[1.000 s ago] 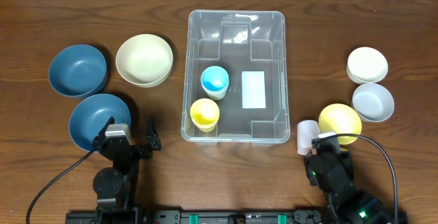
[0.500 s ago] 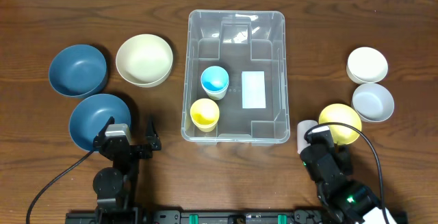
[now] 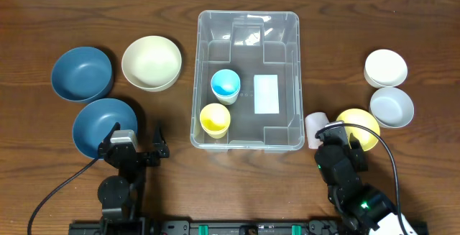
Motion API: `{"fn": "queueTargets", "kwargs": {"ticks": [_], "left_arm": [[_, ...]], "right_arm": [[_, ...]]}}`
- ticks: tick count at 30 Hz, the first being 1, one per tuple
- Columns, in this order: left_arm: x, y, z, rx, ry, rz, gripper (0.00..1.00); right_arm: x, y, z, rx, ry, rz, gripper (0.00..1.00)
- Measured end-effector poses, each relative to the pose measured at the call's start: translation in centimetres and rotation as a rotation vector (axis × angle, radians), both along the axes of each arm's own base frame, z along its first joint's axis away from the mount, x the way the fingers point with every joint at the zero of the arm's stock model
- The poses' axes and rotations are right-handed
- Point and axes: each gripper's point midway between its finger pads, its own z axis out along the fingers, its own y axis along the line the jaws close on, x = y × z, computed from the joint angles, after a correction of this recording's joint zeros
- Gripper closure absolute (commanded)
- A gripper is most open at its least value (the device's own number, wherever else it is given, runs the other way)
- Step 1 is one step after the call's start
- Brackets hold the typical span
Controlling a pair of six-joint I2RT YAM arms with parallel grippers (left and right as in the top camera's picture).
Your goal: Pack container
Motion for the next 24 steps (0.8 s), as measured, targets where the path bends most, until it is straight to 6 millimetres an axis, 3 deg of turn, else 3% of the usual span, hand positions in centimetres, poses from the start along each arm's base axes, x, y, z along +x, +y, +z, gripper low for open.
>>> {"fn": "queueTargets", "kwargs": {"ticks": [9,10,12,18,24], "left_arm": [[0.0,0.0,0.0,0.000,0.000,0.000,0.02],[0.0,0.0,0.0,0.000,0.000,0.000,0.02],[0.0,0.0,0.0,0.000,0.000,0.000,0.02],[0.0,0.0,0.0,0.000,0.000,0.000,0.02],[0.0,0.0,0.0,0.000,0.000,0.000,0.02]], "right_arm": [[0.0,0.1,0.0,-0.001,0.001,0.008,0.36],[0.1,0.2,0.0,0.005,0.001,0.013,0.32],[0.2,0.5,0.1,0.021,-0.009,0.016,0.01],[1.0,1.2,1.0,0.057,-0.057,0.033,0.01],[0.9,1.7,0.6,0.040,-0.026,0.078,0.01]]}}
